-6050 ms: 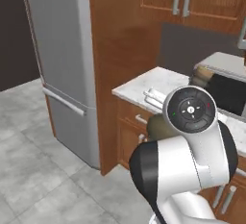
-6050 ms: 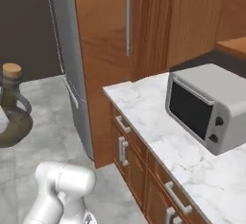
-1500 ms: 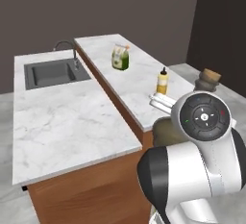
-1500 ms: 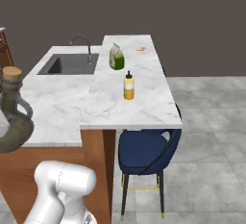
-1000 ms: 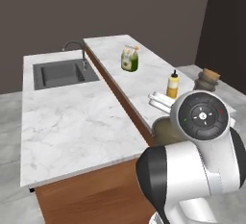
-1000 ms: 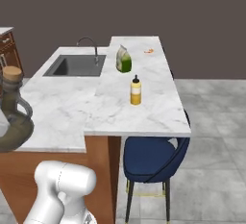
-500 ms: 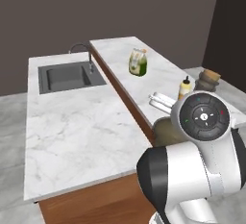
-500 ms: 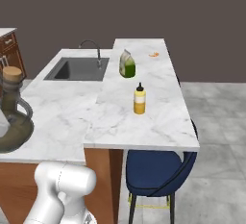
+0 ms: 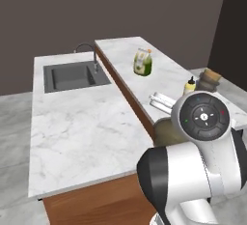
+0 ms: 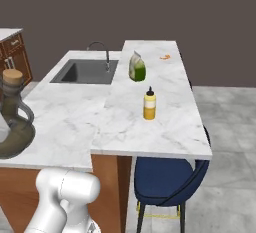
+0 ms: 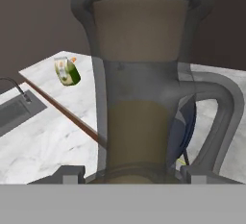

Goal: Move the mustard and oil and vinegar bottle from the cabinet to the dining counter.

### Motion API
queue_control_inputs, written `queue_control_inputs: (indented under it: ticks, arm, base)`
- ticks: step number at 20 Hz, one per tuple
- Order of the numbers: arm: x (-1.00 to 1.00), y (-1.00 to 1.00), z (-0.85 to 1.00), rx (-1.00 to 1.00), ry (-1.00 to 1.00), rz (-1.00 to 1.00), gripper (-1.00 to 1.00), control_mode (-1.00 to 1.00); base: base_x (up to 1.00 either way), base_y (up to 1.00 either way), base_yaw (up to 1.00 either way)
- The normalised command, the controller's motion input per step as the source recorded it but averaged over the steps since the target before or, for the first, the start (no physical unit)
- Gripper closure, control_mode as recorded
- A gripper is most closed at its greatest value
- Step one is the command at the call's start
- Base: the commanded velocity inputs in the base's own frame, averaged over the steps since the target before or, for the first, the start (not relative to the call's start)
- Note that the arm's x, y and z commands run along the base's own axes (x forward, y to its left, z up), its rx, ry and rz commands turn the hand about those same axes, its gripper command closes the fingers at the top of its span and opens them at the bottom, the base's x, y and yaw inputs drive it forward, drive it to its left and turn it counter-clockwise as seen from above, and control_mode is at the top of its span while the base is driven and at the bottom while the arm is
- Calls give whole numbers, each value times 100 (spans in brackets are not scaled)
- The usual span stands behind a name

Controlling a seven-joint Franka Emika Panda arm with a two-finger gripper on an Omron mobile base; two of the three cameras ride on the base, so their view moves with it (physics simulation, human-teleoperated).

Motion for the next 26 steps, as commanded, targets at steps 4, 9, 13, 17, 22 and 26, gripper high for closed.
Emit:
queue_control_inputs:
  ticks: [4,9,13,17,22,26]
  arm:
    - [0,0,0,0,0,0,100,100]
    - [0,0,0,0,0,0,100,100]
    - [0,0,0,0,0,0,100,100]
    - [0,0,0,0,0,0,100,100]
    - [0,0,0,0,0,0,100,100]
    - [0,0,0,0,0,0,100,100]
  base:
    - [19,-72,0]
    - [16,-72,0]
    - [14,-72,0]
    - [12,-72,0]
    - [1,-72,-6]
    - [-9,-68,-25]
